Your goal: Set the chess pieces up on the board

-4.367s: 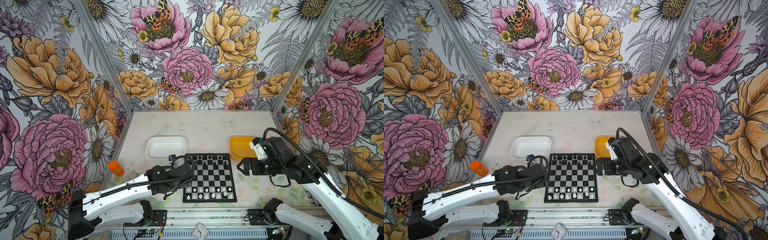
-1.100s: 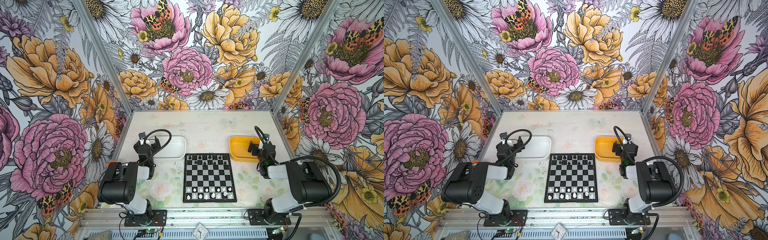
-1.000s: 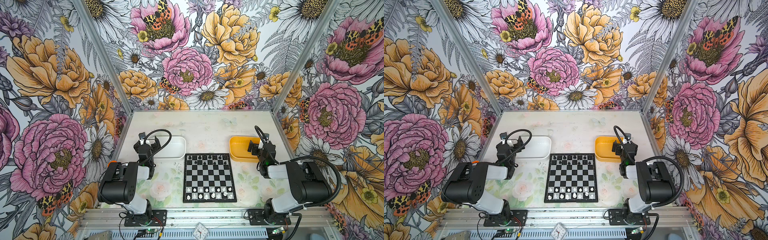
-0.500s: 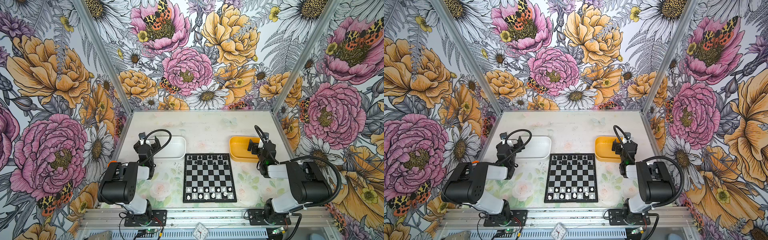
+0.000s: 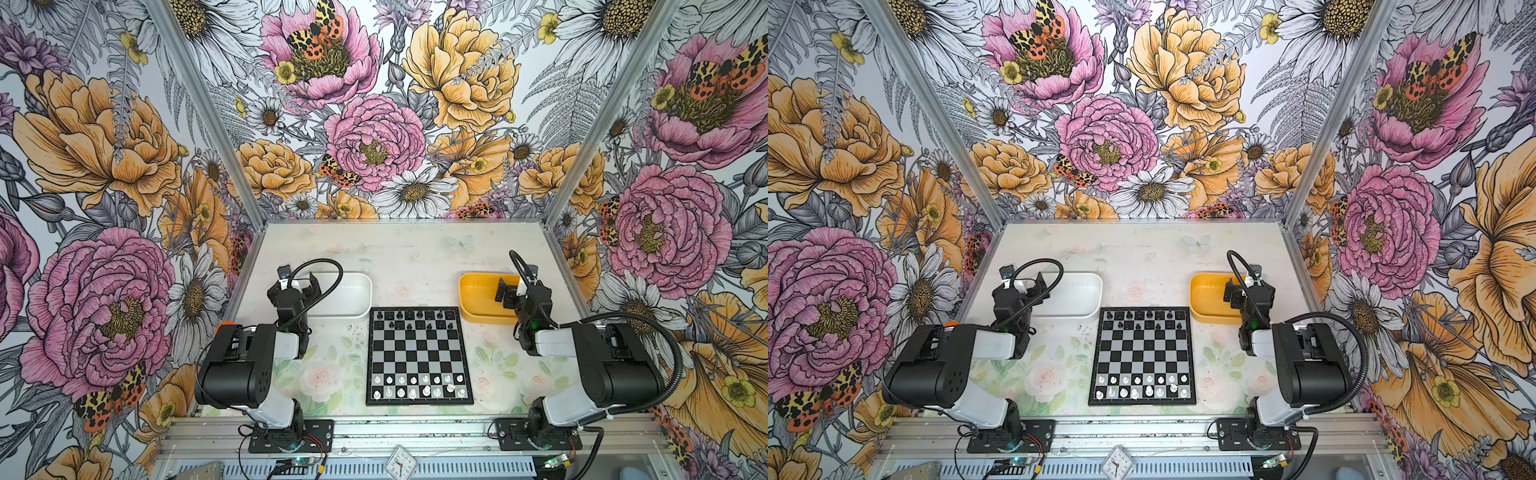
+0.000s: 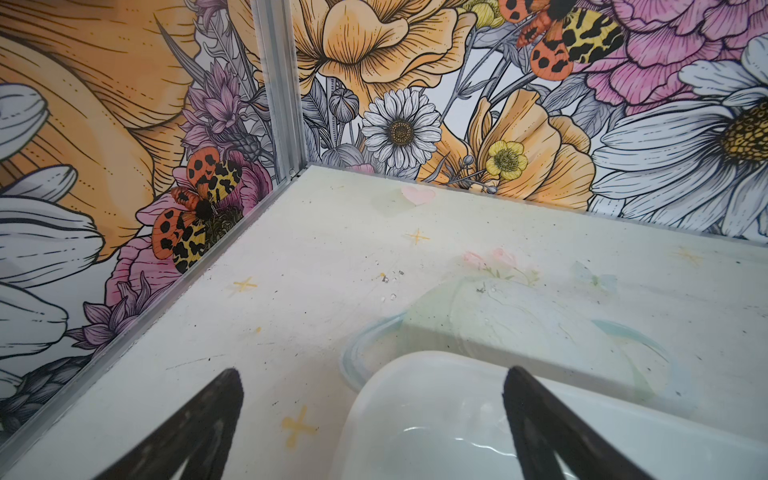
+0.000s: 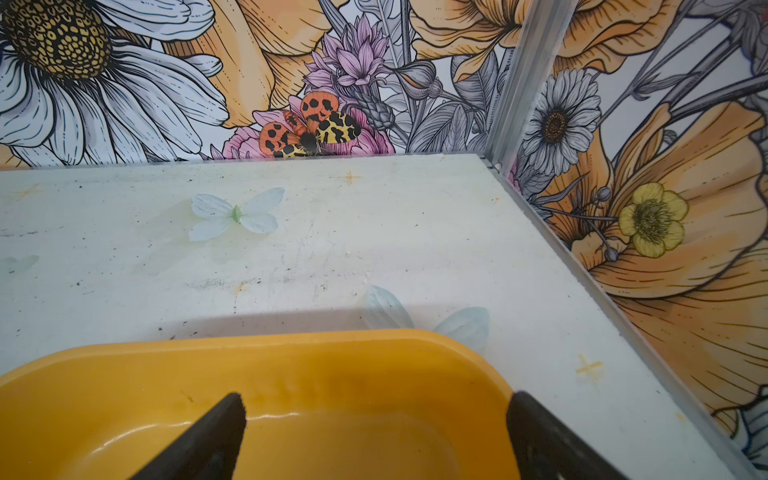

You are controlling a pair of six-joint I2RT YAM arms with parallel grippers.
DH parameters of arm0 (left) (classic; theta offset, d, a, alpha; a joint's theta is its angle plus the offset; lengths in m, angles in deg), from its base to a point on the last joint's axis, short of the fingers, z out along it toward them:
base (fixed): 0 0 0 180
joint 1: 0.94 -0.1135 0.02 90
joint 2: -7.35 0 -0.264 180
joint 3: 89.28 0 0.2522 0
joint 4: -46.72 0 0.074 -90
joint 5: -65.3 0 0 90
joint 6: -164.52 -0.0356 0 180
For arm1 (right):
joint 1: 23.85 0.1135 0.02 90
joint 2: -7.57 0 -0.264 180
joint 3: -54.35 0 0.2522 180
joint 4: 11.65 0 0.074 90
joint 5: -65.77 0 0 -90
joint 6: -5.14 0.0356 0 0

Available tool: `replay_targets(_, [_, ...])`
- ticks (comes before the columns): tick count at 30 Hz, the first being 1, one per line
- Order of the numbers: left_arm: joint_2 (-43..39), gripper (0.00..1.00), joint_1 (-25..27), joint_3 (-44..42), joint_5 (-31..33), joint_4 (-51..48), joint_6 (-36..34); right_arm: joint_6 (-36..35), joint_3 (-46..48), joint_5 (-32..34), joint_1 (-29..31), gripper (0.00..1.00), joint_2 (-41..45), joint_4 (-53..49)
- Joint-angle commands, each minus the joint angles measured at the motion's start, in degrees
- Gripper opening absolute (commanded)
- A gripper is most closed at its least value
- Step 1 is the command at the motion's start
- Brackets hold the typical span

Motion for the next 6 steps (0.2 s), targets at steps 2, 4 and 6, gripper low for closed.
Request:
replay_targets(2, [-0.04, 0.99, -0.37, -0.24, -1.21, 1.72, -0.81, -0.28, -1.29, -0.75, 0.19, 1.00, 0.12, 1.49])
replay_targets(4, [-0.04, 0.99, -0.38, -0.22, -1.24, 1.73, -0.78, -0.27, -1.26, -0.79, 0.12, 1.00, 0.12, 1.49])
replay_targets(6, [-0.03, 0.99, -0.38, -0.28, -1.24, 1.70, -0.80, -0.25, -1.12, -0.79, 0.12, 1.00, 0.15, 1.67])
